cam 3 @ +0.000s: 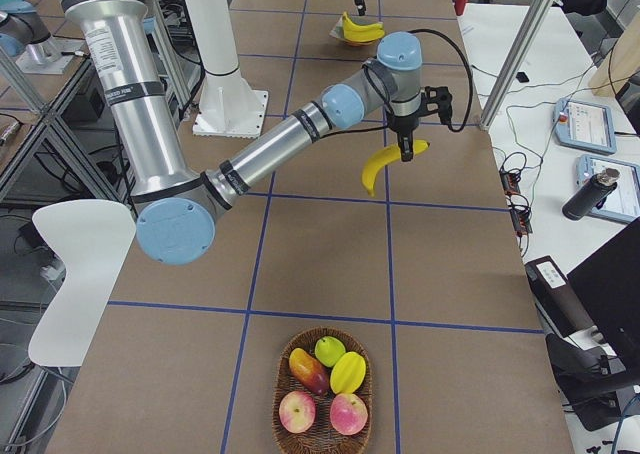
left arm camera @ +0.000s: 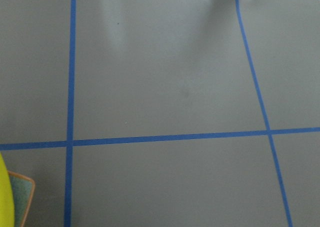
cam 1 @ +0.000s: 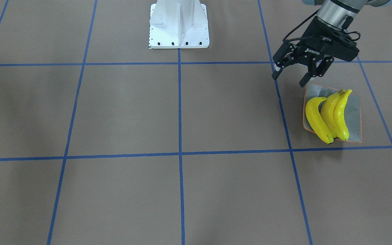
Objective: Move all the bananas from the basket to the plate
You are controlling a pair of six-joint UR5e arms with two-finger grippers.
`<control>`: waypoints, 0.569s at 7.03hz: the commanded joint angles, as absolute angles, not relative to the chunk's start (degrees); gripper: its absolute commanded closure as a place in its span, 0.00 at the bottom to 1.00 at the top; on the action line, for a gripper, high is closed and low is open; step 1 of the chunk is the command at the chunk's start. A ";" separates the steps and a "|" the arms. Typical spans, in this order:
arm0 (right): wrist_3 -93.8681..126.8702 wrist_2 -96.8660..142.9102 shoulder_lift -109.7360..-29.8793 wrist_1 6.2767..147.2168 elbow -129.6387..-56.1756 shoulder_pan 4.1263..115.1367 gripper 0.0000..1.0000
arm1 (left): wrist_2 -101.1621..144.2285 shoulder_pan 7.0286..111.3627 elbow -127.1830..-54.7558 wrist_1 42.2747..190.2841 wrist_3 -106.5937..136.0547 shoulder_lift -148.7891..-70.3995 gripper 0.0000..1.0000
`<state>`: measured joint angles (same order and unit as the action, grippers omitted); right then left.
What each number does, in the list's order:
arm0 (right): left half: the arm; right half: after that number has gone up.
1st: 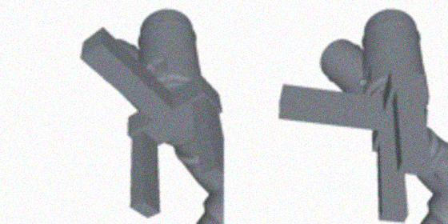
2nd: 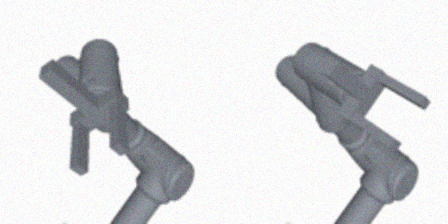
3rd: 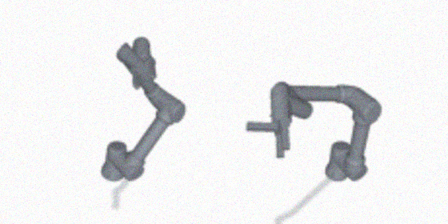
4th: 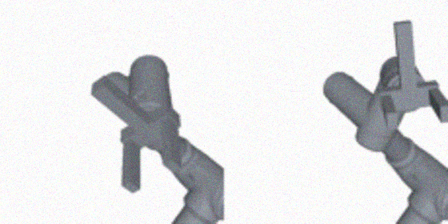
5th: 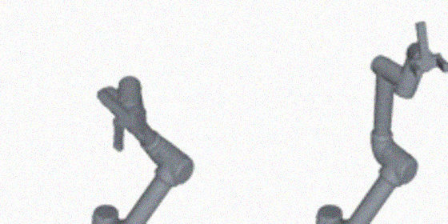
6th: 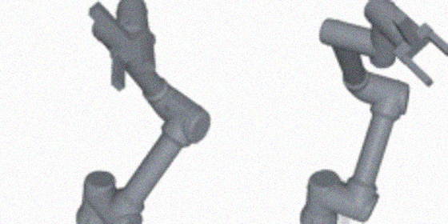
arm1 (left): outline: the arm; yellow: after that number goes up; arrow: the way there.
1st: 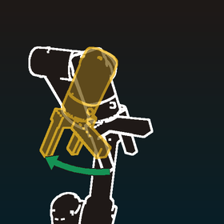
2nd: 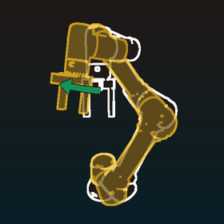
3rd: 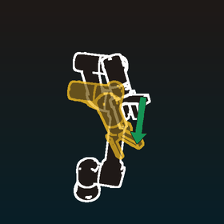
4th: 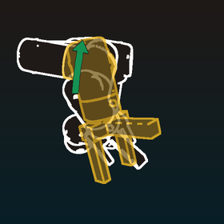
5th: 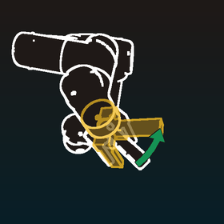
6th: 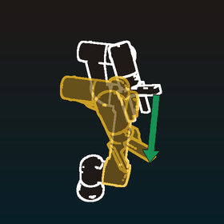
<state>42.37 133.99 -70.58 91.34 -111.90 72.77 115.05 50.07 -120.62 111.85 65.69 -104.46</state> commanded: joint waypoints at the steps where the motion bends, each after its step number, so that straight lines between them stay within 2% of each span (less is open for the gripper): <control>1: 68.00 130.63 -61.47 91.14 -113.72 64.46 1.00 | 115.05 49.92 -120.41 111.97 68.64 -109.14 0.00; 4: 90.22 120.43 -52.31 91.76 -112.94 53.81 1.00 | 114.96 48.00 -119.27 120.46 74.95 -111.53 0.00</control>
<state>82.64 123.78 -55.35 91.48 -113.44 57.58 115.03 48.92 -119.68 116.26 72.49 -110.81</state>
